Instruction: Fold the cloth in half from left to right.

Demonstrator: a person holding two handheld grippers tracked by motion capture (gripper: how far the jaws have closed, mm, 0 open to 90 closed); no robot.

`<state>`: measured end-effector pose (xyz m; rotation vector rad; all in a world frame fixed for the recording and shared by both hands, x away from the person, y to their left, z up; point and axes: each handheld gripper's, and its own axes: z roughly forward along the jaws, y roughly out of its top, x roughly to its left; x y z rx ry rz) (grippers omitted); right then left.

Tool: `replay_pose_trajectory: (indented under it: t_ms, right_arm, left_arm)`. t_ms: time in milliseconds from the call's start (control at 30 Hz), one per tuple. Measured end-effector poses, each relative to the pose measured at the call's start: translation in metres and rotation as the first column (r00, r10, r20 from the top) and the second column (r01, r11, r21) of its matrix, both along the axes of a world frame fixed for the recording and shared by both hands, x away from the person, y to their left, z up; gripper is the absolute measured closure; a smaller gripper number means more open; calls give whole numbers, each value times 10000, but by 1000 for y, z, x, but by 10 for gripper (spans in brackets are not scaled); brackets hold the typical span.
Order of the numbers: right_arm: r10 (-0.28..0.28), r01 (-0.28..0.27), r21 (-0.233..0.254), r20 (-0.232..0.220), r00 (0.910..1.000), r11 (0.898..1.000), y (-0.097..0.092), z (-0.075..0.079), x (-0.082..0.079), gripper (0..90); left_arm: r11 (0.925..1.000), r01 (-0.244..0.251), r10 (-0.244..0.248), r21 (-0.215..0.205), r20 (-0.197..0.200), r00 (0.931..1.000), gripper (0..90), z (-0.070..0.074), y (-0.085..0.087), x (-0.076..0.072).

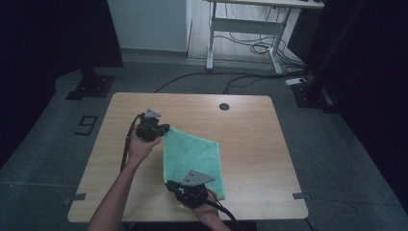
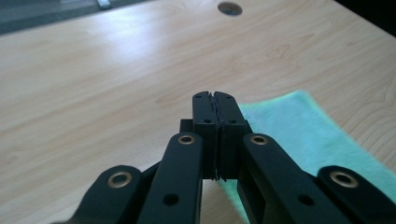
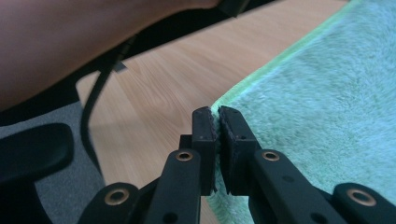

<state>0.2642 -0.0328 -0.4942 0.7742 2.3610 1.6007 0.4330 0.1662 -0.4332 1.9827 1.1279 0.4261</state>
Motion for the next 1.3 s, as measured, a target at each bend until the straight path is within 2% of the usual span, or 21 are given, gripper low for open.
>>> replay_pose_trajectory:
  t_ms: [100, 233, 367, 500, 700, 800, 933, 1067, 1300]
  right_arm:
    - [4, -5, 79, 185, 9998, 10000, -2, 5, -5, 843]
    - [-118, 119, 113, -30, 9999, 9999, -5, 0, -3, 843]
    - [30, -29, 41, -119, 9999, 10000, 1, -4, -2, 843]
    - [224, -224, -25, -94, 9997, 9997, 14, -5, 1, 843]
    - [479, -472, 434, -156, 9987, 9979, 28, -5, 2, 843]
    - [547, -543, 249, -141, 9984, 9982, 30, -8, 2, 842]
    - [445, -445, 131, -27, 9990, 9989, 24, -5, 1, 840]
    - [173, -174, 91, 93, 9998, 9998, 9, -1, -2, 839]
    - [-199, 199, -11, -170, 9997, 9998, -14, -8, -3, 839]
  left_arm:
    - [10000, -20, 20, 25, -101, 9999, 880, 1, 1, 0]
    - [9999, -10, 15, 121, -435, 9991, 879, -12, -6, 4]
    - [9999, 26, -19, 105, -694, 9976, 879, -22, -11, 8]
    - [9999, -38, 46, 114, -720, 9974, 878, -19, -10, 11]
    - [9994, -199, 222, 288, -818, 9964, 875, -12, 0, 11]
    - [9988, -309, 346, 393, -990, 9945, 874, -16, 5, 11]
    - [9990, -311, 341, 321, -1004, 9944, 872, -17, 2, 12]
    - [9994, -181, 209, 278, -1013, 9946, 871, -15, -11, 16]
    - [9989, 170, -117, 435, -1197, 9927, 868, -21, -35, 23]
